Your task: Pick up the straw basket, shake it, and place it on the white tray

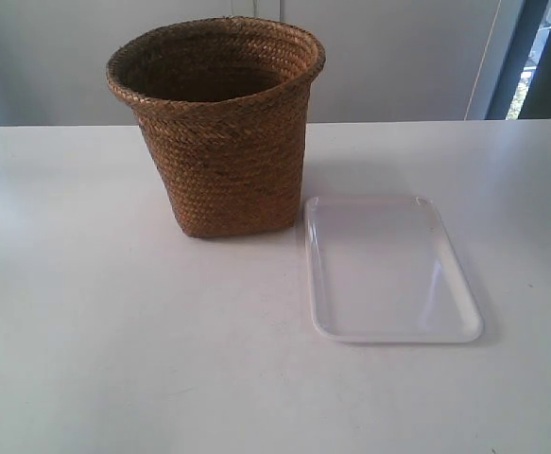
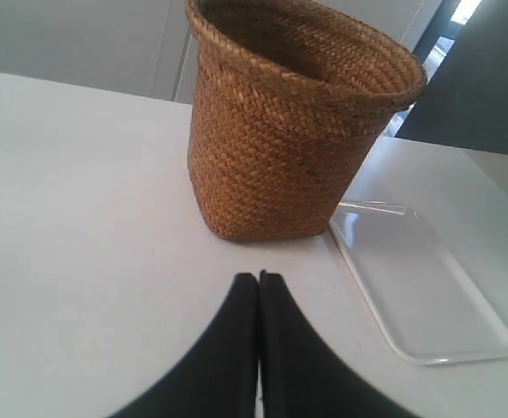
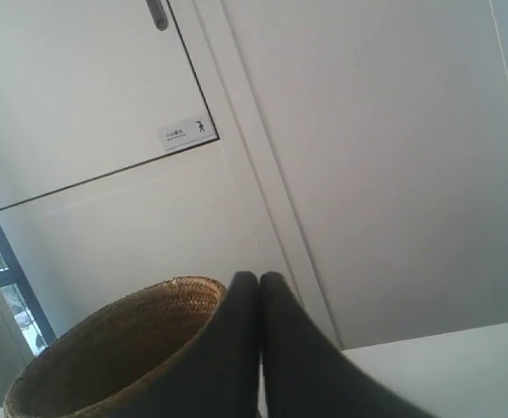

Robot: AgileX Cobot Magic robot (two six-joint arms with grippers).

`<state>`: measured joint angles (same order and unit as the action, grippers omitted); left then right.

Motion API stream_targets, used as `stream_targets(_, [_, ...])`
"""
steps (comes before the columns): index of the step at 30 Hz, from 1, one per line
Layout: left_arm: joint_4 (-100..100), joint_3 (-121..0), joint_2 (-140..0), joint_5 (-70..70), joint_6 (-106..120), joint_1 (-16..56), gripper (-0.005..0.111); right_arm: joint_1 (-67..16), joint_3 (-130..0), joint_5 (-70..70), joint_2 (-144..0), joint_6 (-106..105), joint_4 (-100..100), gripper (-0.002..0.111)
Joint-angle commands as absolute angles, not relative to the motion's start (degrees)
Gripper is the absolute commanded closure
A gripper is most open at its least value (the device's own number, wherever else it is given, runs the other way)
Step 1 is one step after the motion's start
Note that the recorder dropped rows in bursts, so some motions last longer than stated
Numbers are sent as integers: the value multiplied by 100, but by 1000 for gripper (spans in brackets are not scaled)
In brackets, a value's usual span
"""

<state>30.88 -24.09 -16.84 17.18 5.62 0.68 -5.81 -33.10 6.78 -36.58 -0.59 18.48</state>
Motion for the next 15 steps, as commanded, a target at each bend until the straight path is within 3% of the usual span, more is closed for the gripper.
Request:
stream_targets(1, [3041,-2884,-2204,1888,603,66,107,-562,-3883,-69,-4307,-145,1846,108])
stream_targets(11, [2754,-3784,-3300,2521,1491,66,107,-562,-4897,-1031,-5325,-395,1797,108])
stream_targets(15, [2783,-4133,-3736,1939,1490,66,107,-562,-5156,-558,-5451,-408,1818,108])
